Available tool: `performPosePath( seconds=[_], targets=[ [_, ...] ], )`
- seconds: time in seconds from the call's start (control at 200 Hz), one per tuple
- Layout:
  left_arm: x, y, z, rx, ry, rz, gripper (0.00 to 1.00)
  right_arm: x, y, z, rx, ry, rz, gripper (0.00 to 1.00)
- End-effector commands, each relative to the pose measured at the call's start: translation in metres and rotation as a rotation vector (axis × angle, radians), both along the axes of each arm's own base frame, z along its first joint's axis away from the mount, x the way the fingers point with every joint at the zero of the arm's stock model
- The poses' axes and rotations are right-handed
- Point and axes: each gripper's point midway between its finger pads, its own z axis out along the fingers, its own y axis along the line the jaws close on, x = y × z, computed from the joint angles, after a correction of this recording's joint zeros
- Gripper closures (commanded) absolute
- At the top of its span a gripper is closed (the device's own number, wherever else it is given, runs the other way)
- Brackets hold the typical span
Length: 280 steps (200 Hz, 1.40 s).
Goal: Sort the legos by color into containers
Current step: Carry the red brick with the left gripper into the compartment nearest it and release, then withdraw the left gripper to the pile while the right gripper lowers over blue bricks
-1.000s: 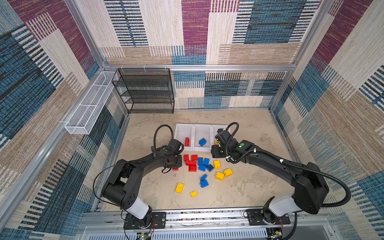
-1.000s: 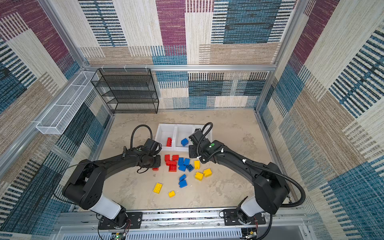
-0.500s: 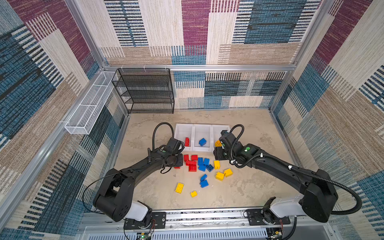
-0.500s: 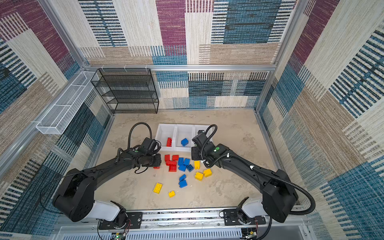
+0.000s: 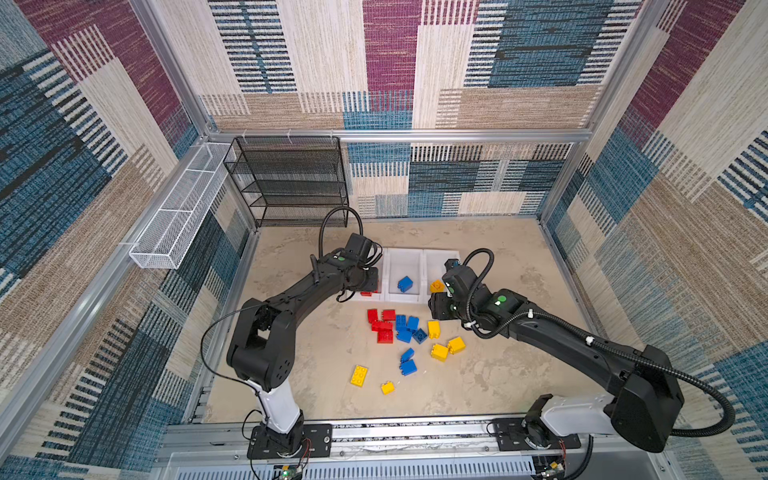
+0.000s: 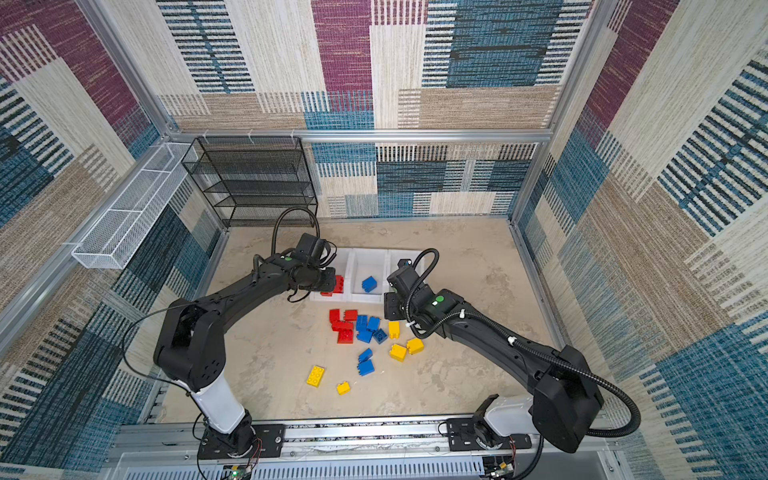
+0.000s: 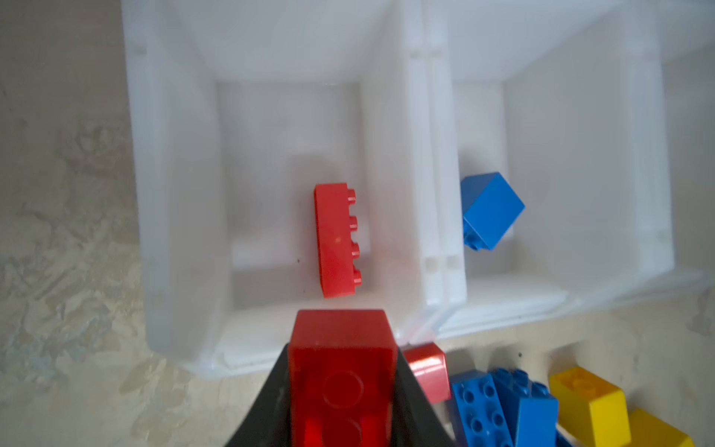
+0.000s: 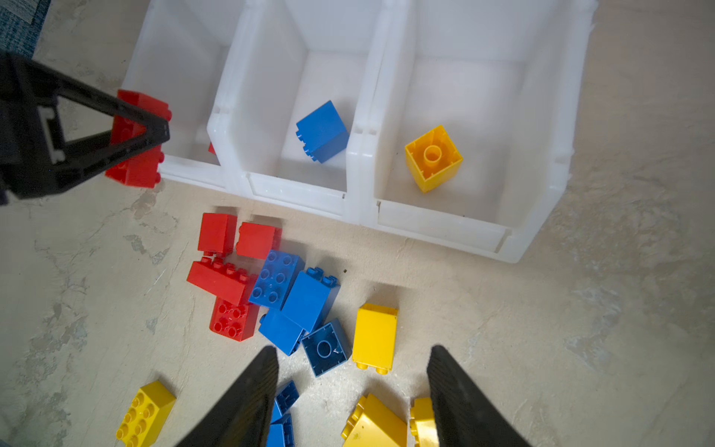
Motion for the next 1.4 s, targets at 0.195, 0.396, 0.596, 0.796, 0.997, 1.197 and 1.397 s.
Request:
performPosePath(
  seconds=[0.195,0.396,0.596,0.796,0.997,1.197,1.397],
  targets=[
    [0.032,0.002,-0.018,0.058,0.047,-0.042,0.77,0.002,0.002,0.004,0.011,-0.013,0.0,0.35],
    [0.034,0.004,-0.022,0.061,0.06,-0.037,0.57,0.003,0.001,0.004,-0.007,-0.017,0.005,0.35],
    [0.029,0.004,-0.011,0.038,0.046,-0.03,0.45,0.005,0.002,0.002,-0.024,-0.015,0.016,0.34],
    [0.008,0.007,0.012,-0.019,0.025,-0.01,0.44,0.008,0.002,0.001,-0.039,-0.019,0.018,0.33],
    [-0.044,0.02,0.028,-0.098,0.011,0.022,0.44,0.012,0.008,-0.012,-0.039,-0.008,0.027,0.34],
    [-0.1,0.041,0.015,-0.149,0.02,0.088,0.44,0.014,0.016,-0.027,-0.052,0.029,0.051,0.34],
    [-0.128,0.052,0.011,-0.198,0.005,0.143,0.44,0.014,0.02,-0.032,-0.052,0.048,0.053,0.34]
  ],
)
